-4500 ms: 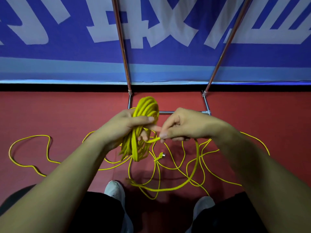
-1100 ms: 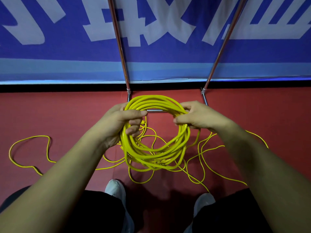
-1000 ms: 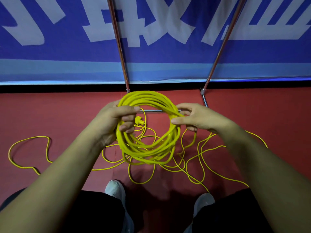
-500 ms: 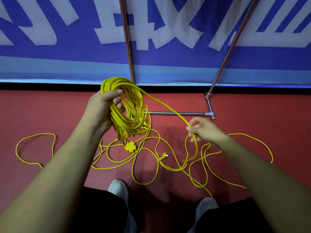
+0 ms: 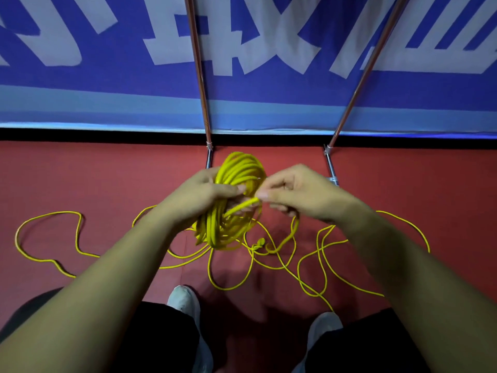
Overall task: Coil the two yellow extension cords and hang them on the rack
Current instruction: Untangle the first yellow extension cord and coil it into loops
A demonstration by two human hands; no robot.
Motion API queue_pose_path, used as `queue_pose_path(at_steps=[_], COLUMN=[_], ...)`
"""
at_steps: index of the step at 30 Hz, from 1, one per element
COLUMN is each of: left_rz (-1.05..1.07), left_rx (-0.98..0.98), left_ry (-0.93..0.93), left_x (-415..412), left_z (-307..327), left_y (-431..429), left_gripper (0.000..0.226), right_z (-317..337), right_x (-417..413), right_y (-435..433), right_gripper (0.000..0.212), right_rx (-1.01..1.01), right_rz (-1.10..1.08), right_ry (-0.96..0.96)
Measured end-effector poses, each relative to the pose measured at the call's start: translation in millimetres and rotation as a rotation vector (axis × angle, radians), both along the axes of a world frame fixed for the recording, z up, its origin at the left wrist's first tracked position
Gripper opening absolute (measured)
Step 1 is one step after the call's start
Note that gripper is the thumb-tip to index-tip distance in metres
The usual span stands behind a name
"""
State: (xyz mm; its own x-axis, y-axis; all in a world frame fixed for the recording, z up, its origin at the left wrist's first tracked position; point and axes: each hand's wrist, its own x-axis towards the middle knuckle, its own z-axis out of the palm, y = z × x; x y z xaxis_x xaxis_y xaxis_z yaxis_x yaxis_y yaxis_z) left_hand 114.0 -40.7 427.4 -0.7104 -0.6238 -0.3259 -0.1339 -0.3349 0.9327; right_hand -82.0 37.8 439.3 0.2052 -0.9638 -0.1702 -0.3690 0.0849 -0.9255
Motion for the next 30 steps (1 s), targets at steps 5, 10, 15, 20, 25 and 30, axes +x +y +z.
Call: queue_pose_path(at_steps=[5,10,15,20,25,30], left_rz=[-0.065,0.139,0.222,0.329,0.284,0.127], left_rx=[0.068,0.140,-0.111,-0.041,-0.049,-0.065], left_ry=[0.028,0.209,0.039,0.004,-0.003,0.012], left_x=[-4.5,0.3,10.8,19.3,16.2,5.0], left_z=[3.5,7.0,8.2,6.3,5.4,0.1], left_y=[3.5,-9.4,-20.4,-27.8,-22.5,-7.6], left_gripper=[0.016,0.020,0.017,0.009,0.022,0.035], right_z=[-10.5,-52.3,-63.5,-22.6,10.1,13.2], right_x=[-32.5,-80.2,-87.2,-69.1,-41.4,-1.0], right_y=[-6.5,3.4,6.0,3.1,13.4,10.0], right_gripper=[0.006,0.014,0.016,0.014,0.016,0.016], right_rx=[0.034,0.277,0.292,0.089,0.149,0.130], right_rz=[-0.090,0.109,-0.120,-0.348,-0.073,0.009], right_ry=[-0.192,0.423,0.158,-0.238,-0.049,-0.002])
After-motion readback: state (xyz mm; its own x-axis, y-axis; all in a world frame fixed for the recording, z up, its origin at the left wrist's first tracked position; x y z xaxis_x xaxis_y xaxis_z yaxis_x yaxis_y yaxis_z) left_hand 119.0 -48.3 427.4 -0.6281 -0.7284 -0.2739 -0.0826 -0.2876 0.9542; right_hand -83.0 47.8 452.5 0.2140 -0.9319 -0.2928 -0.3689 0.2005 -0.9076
